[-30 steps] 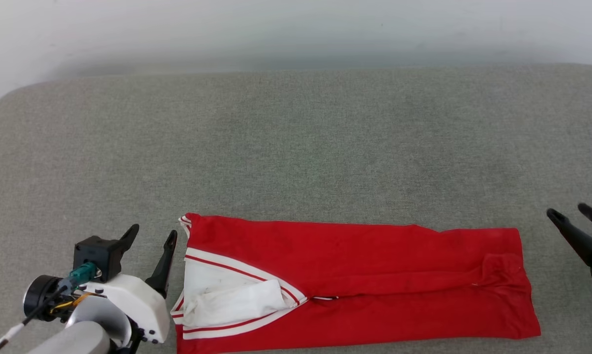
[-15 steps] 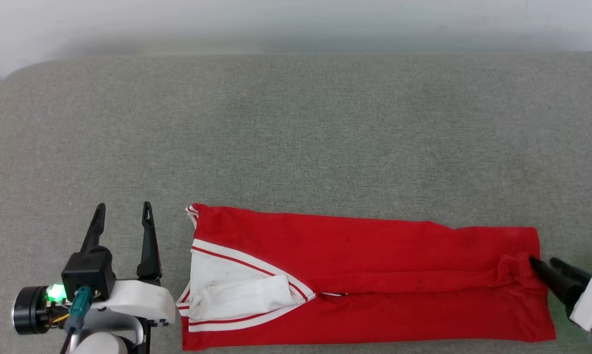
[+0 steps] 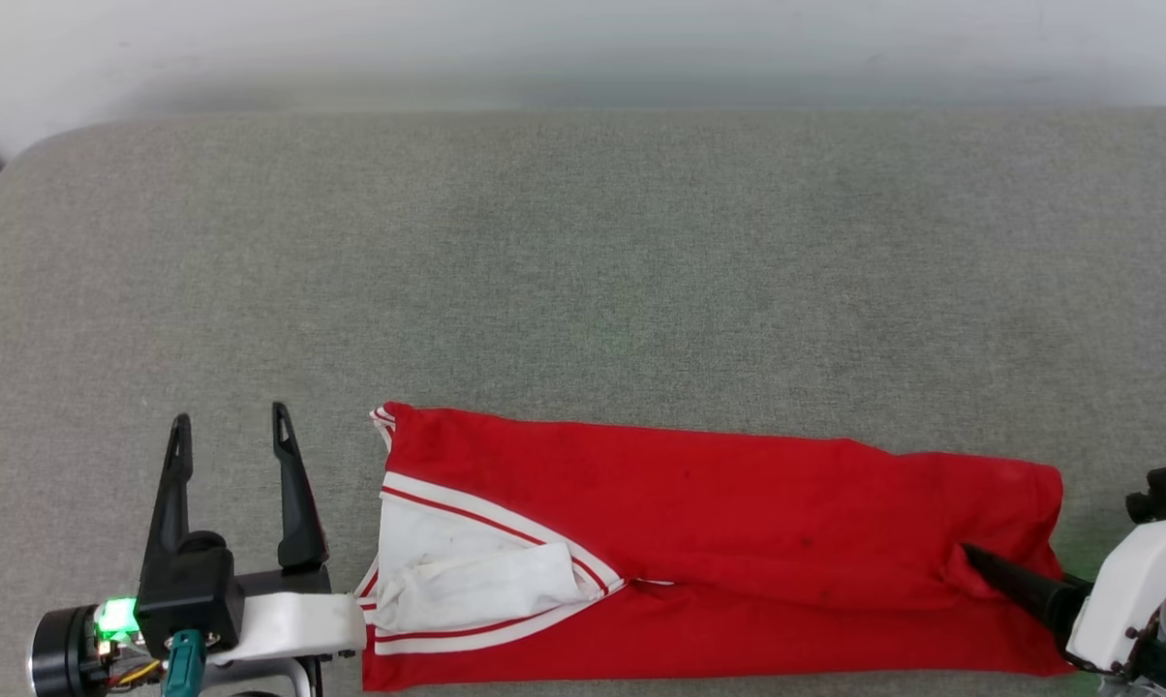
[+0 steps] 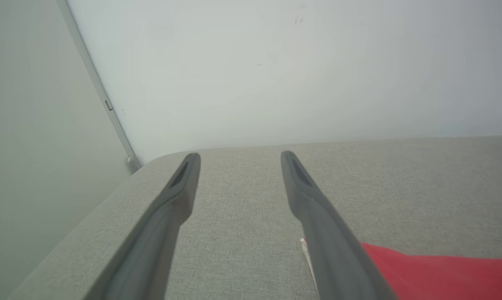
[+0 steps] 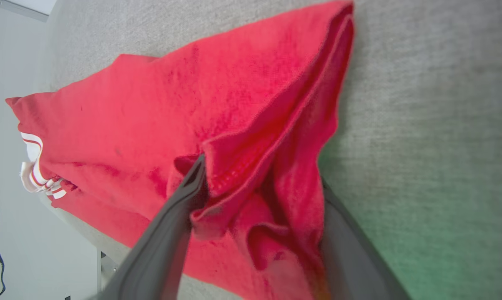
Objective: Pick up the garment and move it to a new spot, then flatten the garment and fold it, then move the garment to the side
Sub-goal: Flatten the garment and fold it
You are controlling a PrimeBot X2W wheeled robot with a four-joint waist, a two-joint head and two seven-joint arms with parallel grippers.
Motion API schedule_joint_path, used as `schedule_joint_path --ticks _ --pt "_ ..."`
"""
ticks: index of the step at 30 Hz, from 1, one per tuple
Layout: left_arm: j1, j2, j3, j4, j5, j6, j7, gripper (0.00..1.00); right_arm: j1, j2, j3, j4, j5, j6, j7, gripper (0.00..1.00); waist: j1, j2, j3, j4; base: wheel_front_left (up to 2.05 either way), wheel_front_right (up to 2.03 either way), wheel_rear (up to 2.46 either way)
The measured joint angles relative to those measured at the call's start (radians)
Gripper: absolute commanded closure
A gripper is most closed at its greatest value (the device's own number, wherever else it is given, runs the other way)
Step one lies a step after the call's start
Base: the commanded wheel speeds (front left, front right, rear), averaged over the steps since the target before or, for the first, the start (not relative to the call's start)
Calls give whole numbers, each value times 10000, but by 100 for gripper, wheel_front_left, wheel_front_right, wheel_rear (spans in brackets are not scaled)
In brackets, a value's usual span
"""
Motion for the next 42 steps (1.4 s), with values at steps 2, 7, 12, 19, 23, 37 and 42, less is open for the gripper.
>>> schedule_joint_path --ticks 2,7,12,19,23,37,42 --pt "165 -322 270 -79 221 -163 0 0 -73 102 96 107 -52 0 21 97 0 0 -63 -19 0 0 0" --pt "639 -823 639 -15 750 -591 0 0 -173 182 303 405 -286 -2 21 100 0 0 -337 -49 0 0 0" --pt "1091 -1174 899 107 1005 -1030 0 0 -154 -25 324 431 -272 0 15 100 0 0 -720 -97 0 0 0" --pt "1546 -1503 1154 33 1275 -1400 0 0 -52 -1354 -73 596 -148 0 25 100 0 0 -1184 -156 0 0 0" --pt "1704 -1586 1267 21 1365 -1557 0 0 103 -1962 -46 759 -238 -2 403 100 0 0 -1327 -158 0 0 0" --pt "2071 -1707 1526 -71 1540 -1799 0 0 -723 -1730 389 -3229 -1450 -2 1741 100 0 0 -1563 -239 0 0 0" --pt "1927 -1768 1490 -86 1615 -1891 0 0 -1743 -485 926 -3590 -2614 -2 2456 100 0 0 -1282 -189 0 0 0"
